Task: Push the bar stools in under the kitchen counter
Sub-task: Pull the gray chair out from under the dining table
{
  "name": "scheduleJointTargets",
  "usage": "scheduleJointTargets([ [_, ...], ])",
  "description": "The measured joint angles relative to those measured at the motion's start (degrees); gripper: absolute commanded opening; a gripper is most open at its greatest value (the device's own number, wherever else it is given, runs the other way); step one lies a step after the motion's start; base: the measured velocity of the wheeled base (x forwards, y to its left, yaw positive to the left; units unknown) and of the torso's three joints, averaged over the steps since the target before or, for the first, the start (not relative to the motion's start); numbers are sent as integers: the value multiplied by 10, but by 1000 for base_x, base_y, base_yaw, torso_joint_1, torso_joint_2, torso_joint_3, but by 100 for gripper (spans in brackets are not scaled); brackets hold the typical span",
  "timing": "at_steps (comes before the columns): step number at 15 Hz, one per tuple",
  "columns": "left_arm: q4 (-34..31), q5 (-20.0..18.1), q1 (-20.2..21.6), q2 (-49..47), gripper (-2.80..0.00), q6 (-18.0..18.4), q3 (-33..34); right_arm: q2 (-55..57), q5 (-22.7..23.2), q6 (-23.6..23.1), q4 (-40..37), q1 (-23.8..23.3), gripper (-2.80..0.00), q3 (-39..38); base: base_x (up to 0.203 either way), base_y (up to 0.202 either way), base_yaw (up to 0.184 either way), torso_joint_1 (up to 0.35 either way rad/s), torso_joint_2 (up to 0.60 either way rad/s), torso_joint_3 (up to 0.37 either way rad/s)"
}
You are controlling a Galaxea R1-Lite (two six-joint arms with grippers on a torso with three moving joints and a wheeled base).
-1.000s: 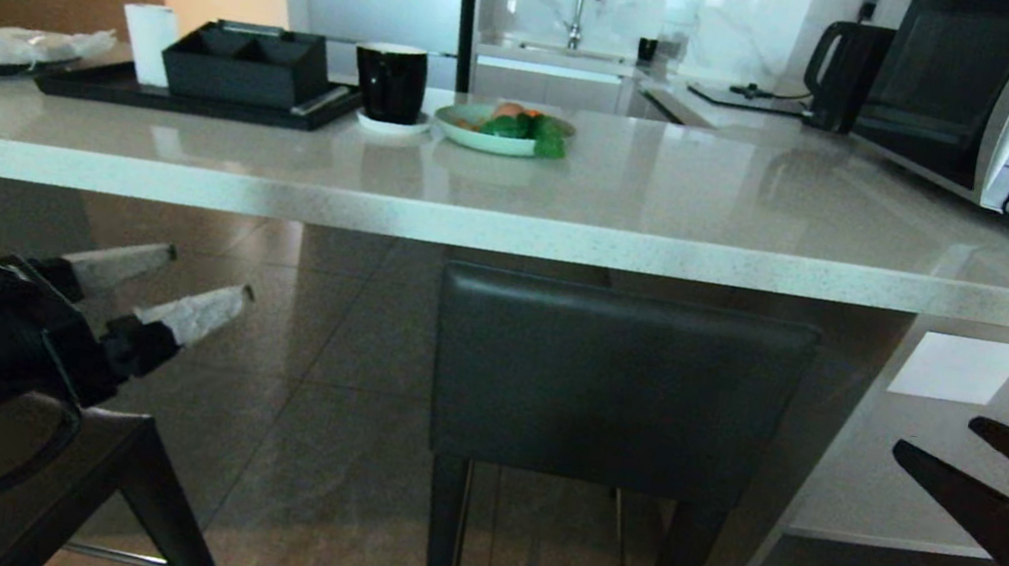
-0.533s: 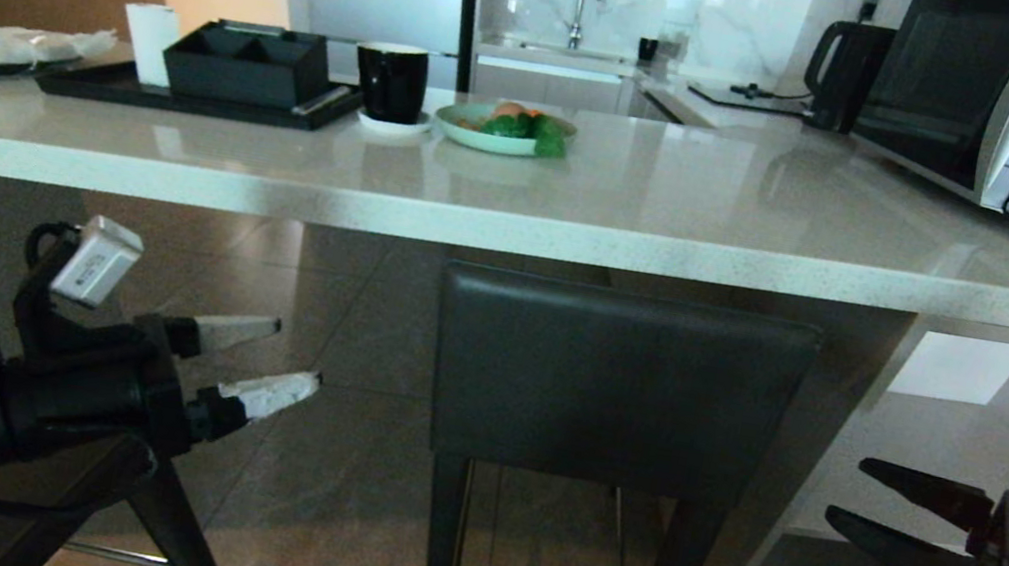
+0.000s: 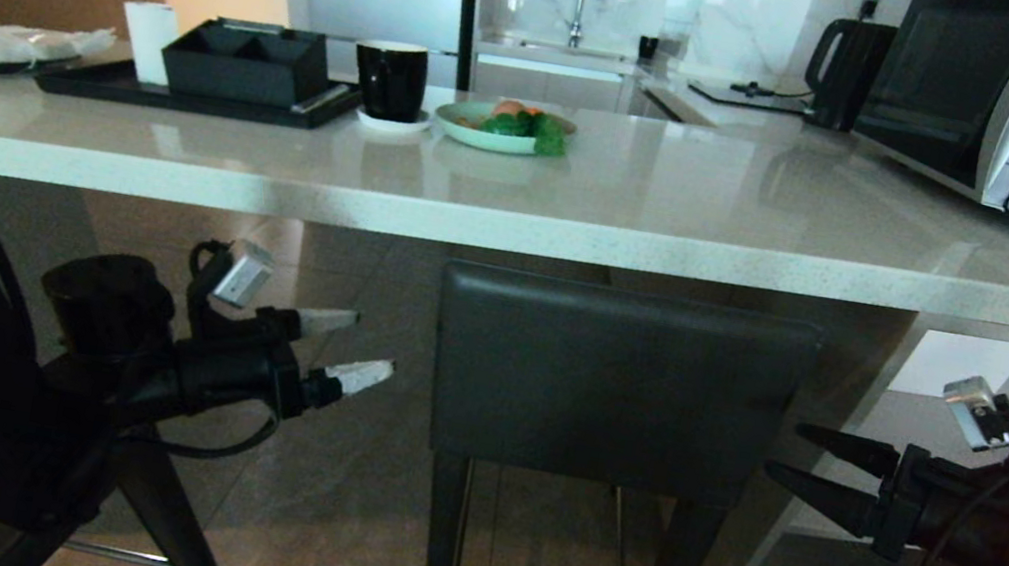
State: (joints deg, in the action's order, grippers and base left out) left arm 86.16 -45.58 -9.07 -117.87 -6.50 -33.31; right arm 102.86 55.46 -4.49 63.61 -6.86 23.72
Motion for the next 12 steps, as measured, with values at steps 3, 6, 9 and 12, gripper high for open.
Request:
scheduleJointTargets([
  [3, 0, 0, -3, -57, 0, -1, -58, 52, -1, 0, 3, 0, 0, 44, 0, 0, 0, 0, 0, 0],
  [6, 0, 0, -20, -88, 0, -1, -80, 81, -2, 1, 3, 0, 0, 76, 0, 0, 0, 0, 0, 0],
  [9, 1, 0, -44, -101, 0, 0, -90, 101, 0, 1, 5, -1, 0, 90, 0, 0, 0, 0, 0, 0],
  [12, -12, -1, -57, -124, 0, 0, -130, 116, -2, 1, 6, -1, 0, 104, 0, 0, 0, 0, 0, 0],
])
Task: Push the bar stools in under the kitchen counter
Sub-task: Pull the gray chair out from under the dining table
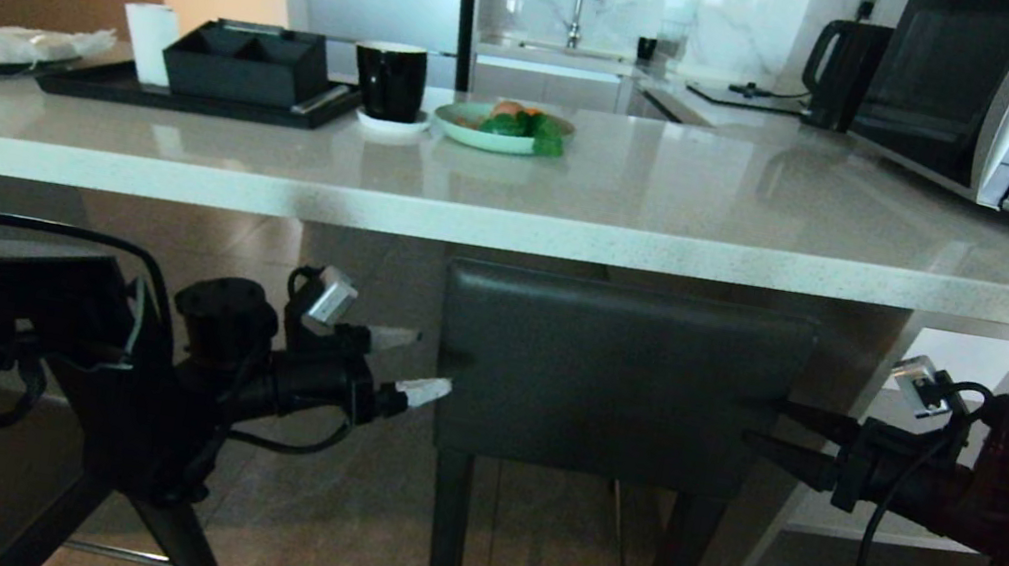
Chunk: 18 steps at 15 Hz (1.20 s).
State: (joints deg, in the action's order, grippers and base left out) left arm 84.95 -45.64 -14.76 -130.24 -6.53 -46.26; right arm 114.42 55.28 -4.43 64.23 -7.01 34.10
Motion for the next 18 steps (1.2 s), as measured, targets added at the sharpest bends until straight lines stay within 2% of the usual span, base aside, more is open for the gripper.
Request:
scheduleJointTargets([
  [6, -64, 1, -5, -32, 0, 0, -82, 35, -4, 0, -2, 1, 0, 36, 0, 0, 0, 0, 0, 0],
  [14, -59, 2, -18, -31, 0, 0, -76, 35, 1, -2, 64, 15, 0, -5, 0, 0, 0, 0, 0, 0],
  [18, -60, 2, -19, -30, 0, 1, -77, 34, -4, -3, 78, -21, 0, -9, 0, 0, 0, 0, 0, 0],
])
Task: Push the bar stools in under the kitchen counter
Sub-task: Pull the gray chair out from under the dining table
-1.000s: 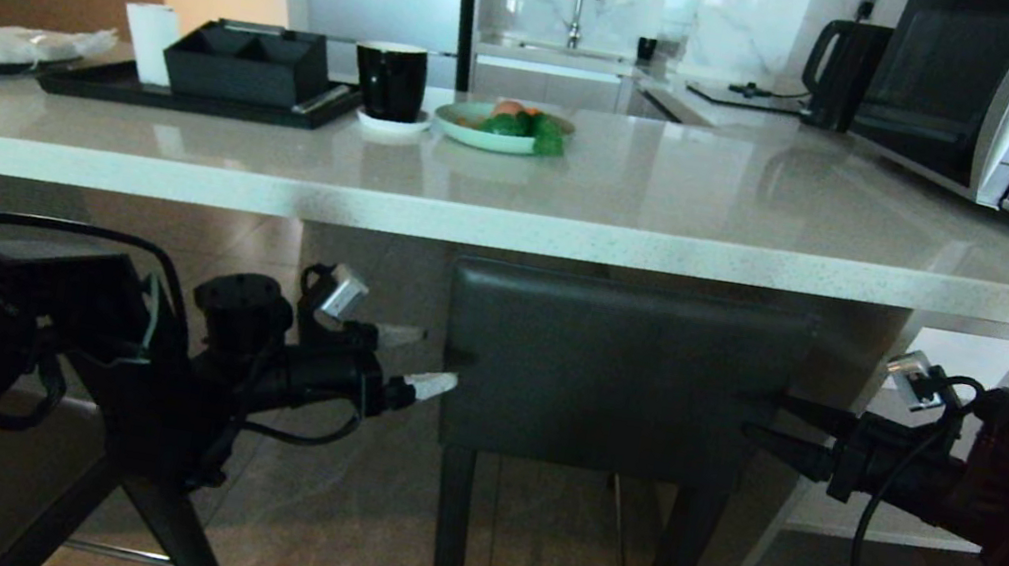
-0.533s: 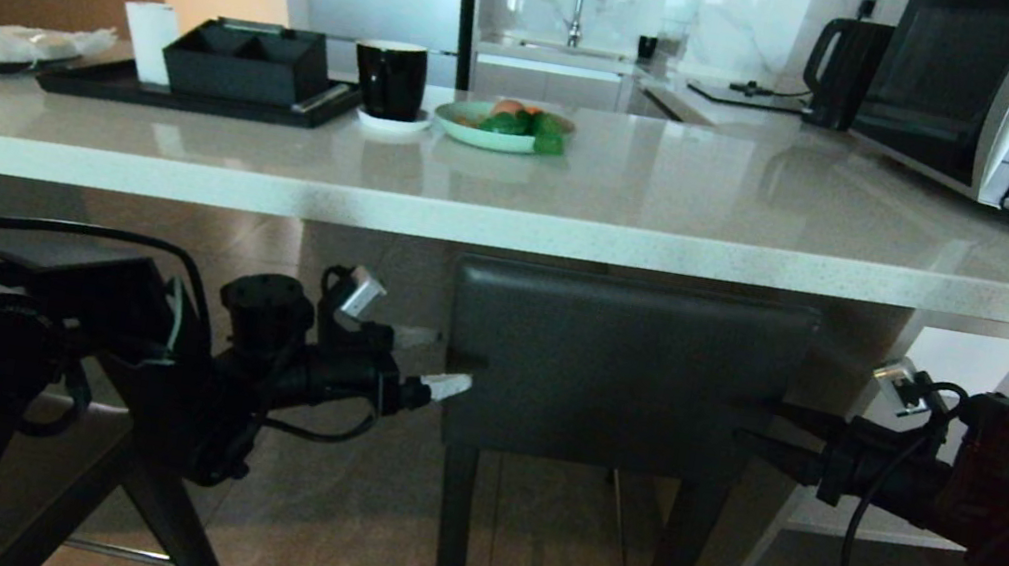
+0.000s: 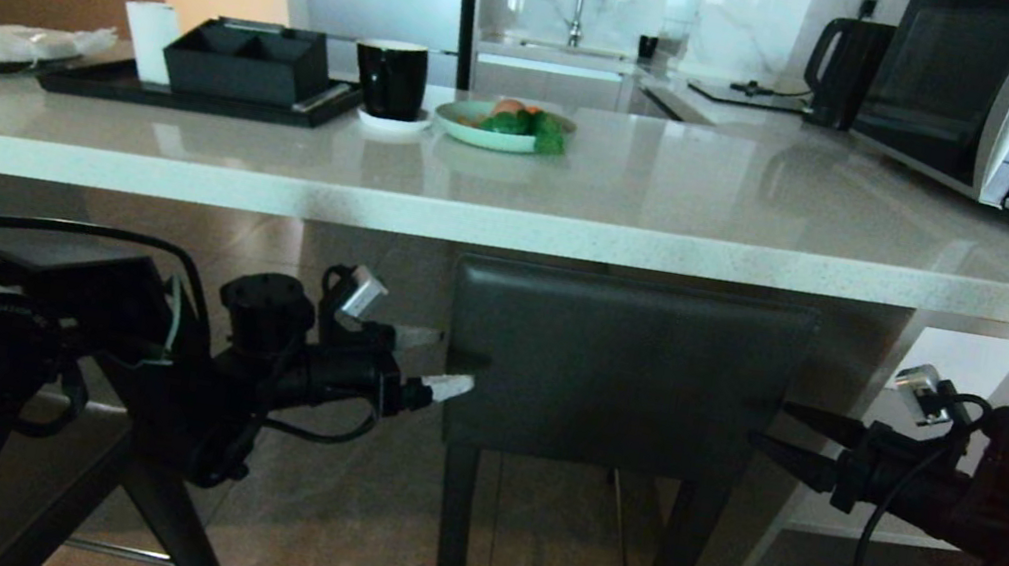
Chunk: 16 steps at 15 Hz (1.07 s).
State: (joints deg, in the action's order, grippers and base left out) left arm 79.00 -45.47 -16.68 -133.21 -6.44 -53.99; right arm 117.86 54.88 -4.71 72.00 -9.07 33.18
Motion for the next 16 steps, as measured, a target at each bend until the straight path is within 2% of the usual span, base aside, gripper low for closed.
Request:
scheduleJointTargets([
  [3, 0, 0, -3, 0, 0, 0, 1, 9, 10, 0, 2, -5, 0, 19, 0, 0, 0, 0, 0, 0],
  [8, 0, 0, -4, 0, 0, 0, 3, 4, 21, 1, 30, 38, 0, 16, 0, 0, 0, 0, 0, 0],
  [16, 19, 0, -4, 0, 0, 0, 9, 10, 18, 0, 35, -12, 0, 22, 0, 0, 0, 0, 0, 0],
])
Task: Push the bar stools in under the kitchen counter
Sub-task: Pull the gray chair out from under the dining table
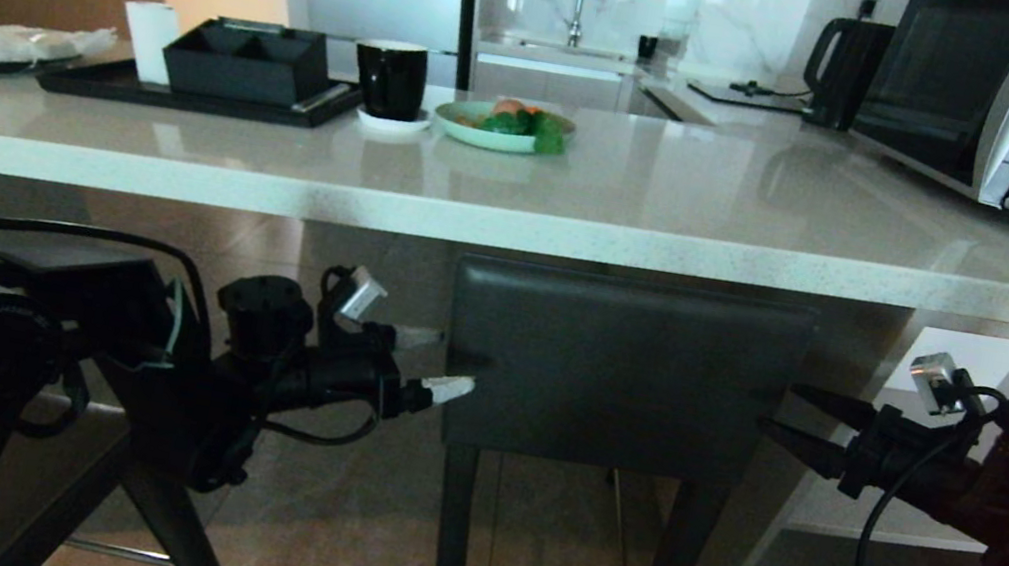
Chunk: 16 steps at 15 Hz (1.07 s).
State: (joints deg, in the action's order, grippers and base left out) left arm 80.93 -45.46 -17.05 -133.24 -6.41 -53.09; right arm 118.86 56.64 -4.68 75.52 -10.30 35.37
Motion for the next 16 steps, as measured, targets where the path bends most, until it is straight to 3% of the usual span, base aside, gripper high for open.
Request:
scheduleJointTargets([
  [7, 1, 3, -3, -4, 0, 0, 3, 54, 0, 5, -1, 2, 0, 68, 0, 0, 0, 0, 0, 0],
  [11, 1, 3, -3, -8, 0, 0, -7, 74, 1, 10, -2, 33, 0, 87, 0, 0, 0, 0, 0, 0],
  [16, 7, 6, -13, -14, 0, 0, -22, 53, 1, 10, 11, 85, 0, 50, 0, 0, 0, 0, 0, 0],
])
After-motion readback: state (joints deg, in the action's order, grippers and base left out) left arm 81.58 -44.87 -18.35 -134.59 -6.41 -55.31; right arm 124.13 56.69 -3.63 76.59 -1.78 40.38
